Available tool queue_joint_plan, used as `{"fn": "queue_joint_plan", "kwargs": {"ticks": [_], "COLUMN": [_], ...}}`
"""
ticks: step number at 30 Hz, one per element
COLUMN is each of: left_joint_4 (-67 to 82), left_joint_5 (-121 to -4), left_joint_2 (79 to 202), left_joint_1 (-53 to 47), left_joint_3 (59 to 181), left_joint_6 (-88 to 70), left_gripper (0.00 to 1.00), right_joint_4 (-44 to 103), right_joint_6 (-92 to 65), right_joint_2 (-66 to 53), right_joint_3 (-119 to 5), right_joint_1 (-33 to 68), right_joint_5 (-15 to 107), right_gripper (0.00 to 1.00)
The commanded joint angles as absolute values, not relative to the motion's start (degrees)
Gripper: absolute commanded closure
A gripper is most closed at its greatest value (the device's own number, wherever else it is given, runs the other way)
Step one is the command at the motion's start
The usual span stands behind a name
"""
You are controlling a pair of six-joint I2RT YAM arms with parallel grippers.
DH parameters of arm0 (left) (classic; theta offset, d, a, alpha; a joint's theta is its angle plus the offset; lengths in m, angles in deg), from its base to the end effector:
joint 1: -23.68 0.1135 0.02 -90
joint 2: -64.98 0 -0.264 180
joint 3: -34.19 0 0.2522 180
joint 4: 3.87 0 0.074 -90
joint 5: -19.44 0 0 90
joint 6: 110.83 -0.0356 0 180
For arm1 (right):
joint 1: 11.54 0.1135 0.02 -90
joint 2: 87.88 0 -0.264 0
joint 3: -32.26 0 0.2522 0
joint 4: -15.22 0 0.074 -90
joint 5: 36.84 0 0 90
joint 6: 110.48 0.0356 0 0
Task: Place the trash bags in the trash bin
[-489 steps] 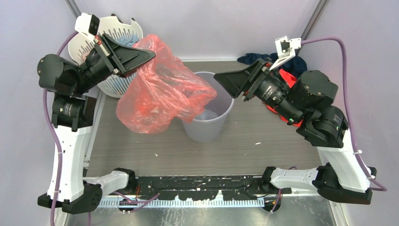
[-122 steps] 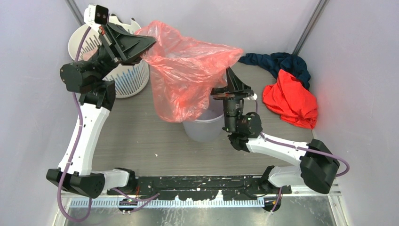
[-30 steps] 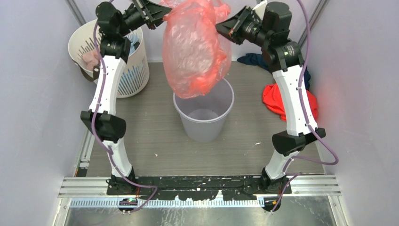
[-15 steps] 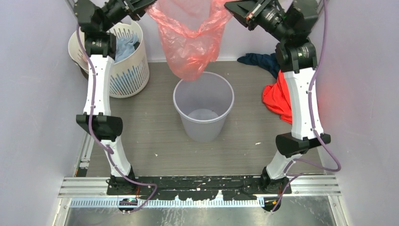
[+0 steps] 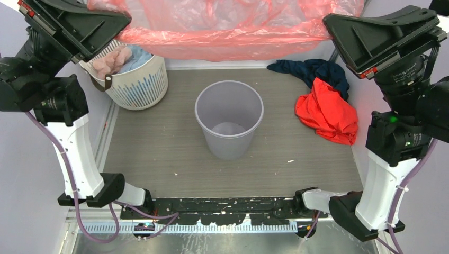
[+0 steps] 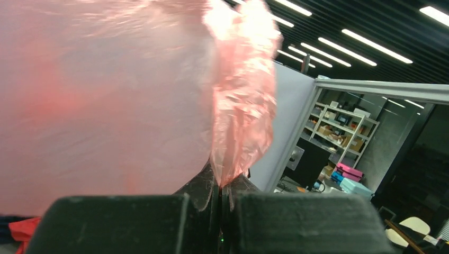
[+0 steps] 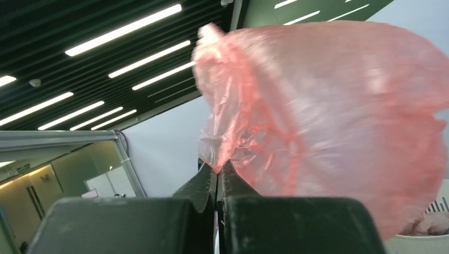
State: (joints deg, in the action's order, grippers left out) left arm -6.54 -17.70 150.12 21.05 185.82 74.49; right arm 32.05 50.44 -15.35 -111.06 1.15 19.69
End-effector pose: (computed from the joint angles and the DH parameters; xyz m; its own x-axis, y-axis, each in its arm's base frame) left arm 0.1308 -0.0344 0.6971 -0.3962 -0.5836 -0.7088 0.9007 -0.0974 -0.4233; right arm 0.0784 0.0378 0.6873 -0.2145 0.7598 -0.6138 -0.9089 0.0748 0.4103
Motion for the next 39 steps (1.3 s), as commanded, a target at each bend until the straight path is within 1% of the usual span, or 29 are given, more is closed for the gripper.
{"fn": "queue_joint_plan", "kwargs": {"ticks": [1, 6, 10, 17, 20, 29, 36, 39], "left_joint_4": [-3.31, -2.07, -2.3, -0.77, -1.02, 3.49, 13.9, 14.59], "left_joint_5": [-18.89, -19.13, -19.57, -19.04, -18.39, -17.43, -18.01, -18.26], "left_joint_2": [155.55, 157.47, 159.63, 165.38, 166.51, 163.61, 163.11, 164.82], "left_joint_1": [21.04, 21.01, 20.75, 20.51, 20.47, 20.51, 20.6, 20.53], "left_joint_3": [182.62, 183.03, 180.55, 176.5, 173.68, 163.63, 162.1, 162.36], "left_joint_6": [72.43, 70.56, 69.02, 65.56, 64.82, 58.61, 50.83, 50.4], "left_gripper": [0.99, 0.99, 1.0, 1.0, 1.0, 1.0, 1.0, 1.0], "right_joint_4": [31.22, 29.18, 29.16, 32.7, 33.56, 32.78, 33.62, 34.06], "right_joint_6": [53.06, 52.99, 51.74, 48.75, 47.73, 44.99, 43.88, 43.54], "right_joint_2": [-9.98, -8.93, -6.39, 4.9, 8.64, 8.18, 10.54, 13.14], "right_joint_3": [-106.13, -102.78, -101.86, -106.9, -106.14, -96.38, -95.54, -95.85], "right_joint_1": [1.21, 1.21, 1.21, 1.29, 1.26, 1.19, 1.26, 1.23], "right_joint_5": [19.15, 19.5, 19.87, 18.2, 17.37, 17.99, 18.53, 18.58], "right_gripper": [0.99, 0.99, 0.99, 0.99, 0.99, 0.99, 0.99, 0.99]}}
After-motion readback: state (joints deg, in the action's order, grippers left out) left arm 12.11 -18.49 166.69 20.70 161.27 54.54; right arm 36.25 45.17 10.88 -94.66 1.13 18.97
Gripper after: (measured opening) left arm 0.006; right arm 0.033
